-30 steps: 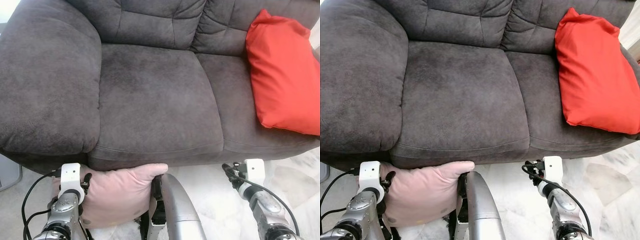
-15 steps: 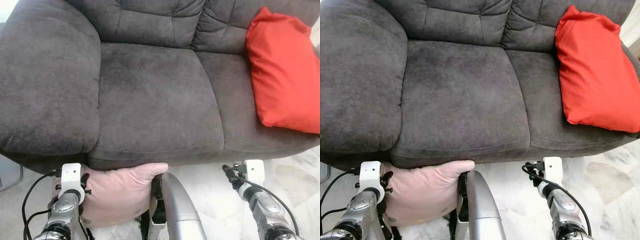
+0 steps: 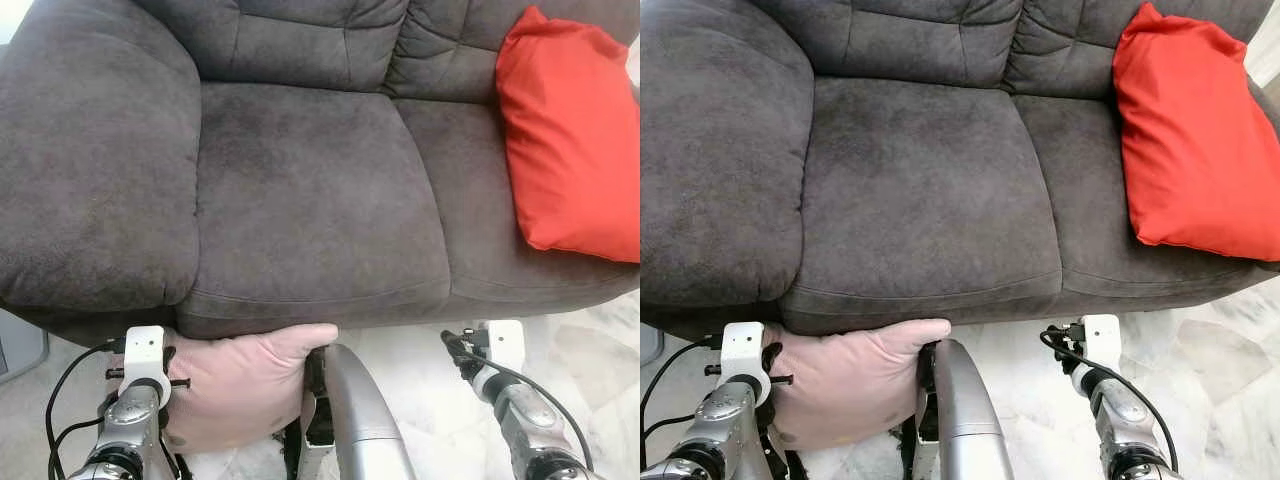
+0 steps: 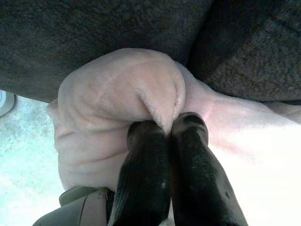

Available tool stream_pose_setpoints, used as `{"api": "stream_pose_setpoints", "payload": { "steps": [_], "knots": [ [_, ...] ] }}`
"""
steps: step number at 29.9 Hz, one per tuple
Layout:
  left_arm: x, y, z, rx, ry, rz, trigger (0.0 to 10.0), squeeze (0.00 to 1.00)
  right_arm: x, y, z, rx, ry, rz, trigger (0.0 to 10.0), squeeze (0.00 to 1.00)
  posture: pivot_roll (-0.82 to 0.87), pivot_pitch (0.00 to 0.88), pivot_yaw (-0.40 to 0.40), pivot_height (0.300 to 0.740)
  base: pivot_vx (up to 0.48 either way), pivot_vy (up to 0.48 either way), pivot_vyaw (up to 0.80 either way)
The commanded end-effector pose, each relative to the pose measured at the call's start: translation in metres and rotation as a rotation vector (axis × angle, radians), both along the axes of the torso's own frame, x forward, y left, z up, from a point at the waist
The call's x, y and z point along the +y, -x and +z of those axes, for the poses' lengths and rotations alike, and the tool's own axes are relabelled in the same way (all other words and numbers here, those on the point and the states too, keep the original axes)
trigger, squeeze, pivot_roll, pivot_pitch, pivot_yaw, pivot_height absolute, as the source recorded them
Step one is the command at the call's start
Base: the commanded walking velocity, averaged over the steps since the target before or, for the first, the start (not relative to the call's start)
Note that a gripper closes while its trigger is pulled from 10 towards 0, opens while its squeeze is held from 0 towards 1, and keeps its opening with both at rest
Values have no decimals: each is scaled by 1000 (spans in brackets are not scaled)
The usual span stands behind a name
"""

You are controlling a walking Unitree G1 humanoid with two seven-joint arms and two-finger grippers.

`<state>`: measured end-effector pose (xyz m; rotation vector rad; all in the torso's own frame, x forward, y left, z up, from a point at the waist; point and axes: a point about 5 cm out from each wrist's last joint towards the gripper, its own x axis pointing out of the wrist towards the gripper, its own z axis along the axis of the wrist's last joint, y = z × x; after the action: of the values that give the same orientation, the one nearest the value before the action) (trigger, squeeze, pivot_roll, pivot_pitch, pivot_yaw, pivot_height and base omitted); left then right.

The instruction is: Move the pillow to the sofa from floor

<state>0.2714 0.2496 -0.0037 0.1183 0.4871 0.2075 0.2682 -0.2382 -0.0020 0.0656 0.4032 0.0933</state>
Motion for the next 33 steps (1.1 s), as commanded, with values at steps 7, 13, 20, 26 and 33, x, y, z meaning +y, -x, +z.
{"api": "stream_pose_setpoints", "payload": {
  "steps": [7, 13, 20, 26, 33],
  "knots": [
    [-8, 22, -23, 110, 23, -3, 0, 0, -2, 3, -3, 9, -8, -22, 10000, 0, -31, 239, -292, 531, 0, 0, 0],
    [-11, 23, -24, 88, 24, -3, 10000, 0, 6, 1, -2, -7, -20, -10, 10000, 0, -18, 232, -281, 531, 0, 0, 0],
    [-14, 23, -22, 41, 44, -14, 0, 0, 9, -1, -2, -9, -26, -18, 10000, 0, -15, 220, -263, 531, 0, 0, 0],
    [-14, 21, -22, 67, 15, -3, 10000, 0, 11, -2, -1, -27, -31, -16, 10000, 0, -8, 216, -254, 531, 0, 0, 0],
    [-14, 17, -19, 52, 20, -3, 10000, 0, 19, -8, 5, -77, -43, -3, 10000, 0, 4, 219, -246, 531, -36, 0, 0]
  ]
}}
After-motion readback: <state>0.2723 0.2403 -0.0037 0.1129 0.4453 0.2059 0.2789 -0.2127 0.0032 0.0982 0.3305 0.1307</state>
